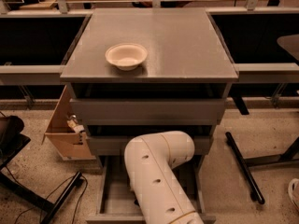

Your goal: Pick rxbar chocolate from bottom drawer and place on counter

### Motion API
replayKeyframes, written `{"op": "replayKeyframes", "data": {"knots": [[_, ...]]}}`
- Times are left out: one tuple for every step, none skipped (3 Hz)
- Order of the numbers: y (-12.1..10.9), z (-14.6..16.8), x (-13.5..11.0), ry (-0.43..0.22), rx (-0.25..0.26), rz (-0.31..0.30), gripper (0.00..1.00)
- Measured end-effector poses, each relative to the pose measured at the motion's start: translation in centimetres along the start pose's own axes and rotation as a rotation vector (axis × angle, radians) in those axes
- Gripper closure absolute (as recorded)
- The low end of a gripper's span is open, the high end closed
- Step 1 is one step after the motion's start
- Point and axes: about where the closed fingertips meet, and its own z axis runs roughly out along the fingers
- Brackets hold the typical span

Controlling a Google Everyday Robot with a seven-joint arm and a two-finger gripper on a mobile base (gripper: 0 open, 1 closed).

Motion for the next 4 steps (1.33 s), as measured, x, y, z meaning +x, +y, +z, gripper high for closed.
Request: {"op": "replayKeyframes", "data": {"knots": [[0.0,-0.9,0.1,0.000,0.000,0.000,0.73],[0.1,-1.5,0.2,0.000,0.000,0.000,0.96],[0.1,-1.5,0.2,0.000,0.000,0.000,1.00],[0.0,-4.1,0.6,0.032,0.017,0.005,1.00]]}}
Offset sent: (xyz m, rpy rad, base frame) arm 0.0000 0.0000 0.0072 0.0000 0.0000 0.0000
